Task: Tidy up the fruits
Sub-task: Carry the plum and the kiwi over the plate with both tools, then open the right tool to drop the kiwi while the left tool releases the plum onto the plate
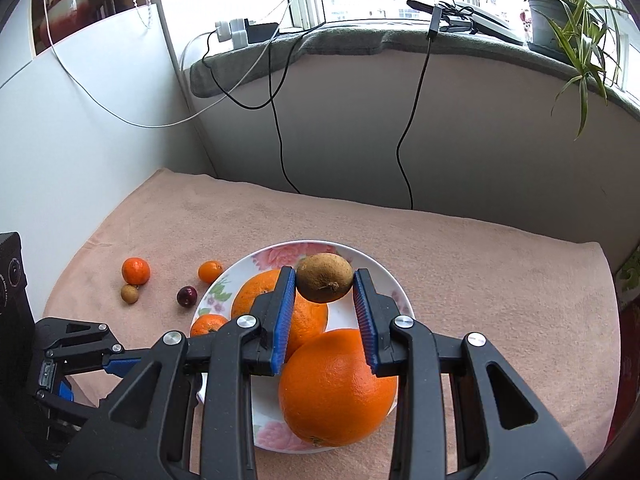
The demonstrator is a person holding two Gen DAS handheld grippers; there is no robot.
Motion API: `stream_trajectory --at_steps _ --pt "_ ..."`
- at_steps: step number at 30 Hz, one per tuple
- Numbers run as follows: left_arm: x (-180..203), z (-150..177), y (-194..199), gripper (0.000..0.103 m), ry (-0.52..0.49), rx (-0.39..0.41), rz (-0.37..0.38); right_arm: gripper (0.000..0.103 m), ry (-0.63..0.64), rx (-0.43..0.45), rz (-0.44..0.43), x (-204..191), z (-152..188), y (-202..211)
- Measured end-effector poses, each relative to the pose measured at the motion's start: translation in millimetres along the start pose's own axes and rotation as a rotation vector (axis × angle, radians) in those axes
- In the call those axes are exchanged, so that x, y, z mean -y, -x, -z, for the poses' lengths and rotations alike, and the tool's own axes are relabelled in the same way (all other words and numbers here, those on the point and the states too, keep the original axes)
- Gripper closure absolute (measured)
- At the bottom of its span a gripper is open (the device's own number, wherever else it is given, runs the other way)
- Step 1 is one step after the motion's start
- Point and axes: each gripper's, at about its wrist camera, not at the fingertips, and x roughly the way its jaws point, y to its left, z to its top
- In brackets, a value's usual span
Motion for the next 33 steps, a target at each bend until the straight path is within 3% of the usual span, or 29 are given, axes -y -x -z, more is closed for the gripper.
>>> stream_trajectory --at_steps 27,29,31,33 --pt "9 -3 -12 0.081 -0.013 -0.020 -0.020 0.072 -0.005 -0.038 -0.002 5 -2 -12" --pt "10 -4 -12 0.080 -0.014 -0.018 -0.024 0.063 -0.003 -0.035 0.002 4 -2 -12" --pt "11 -4 -12 0.080 -0.015 -0.017 -0.028 0.043 -0.001 -0.022 0.007 3 -1 -9" --pt "11 -3 -12 0.079 -0.013 -0.018 -0.029 0.042 0.000 -0.019 0.006 3 -2 -8"
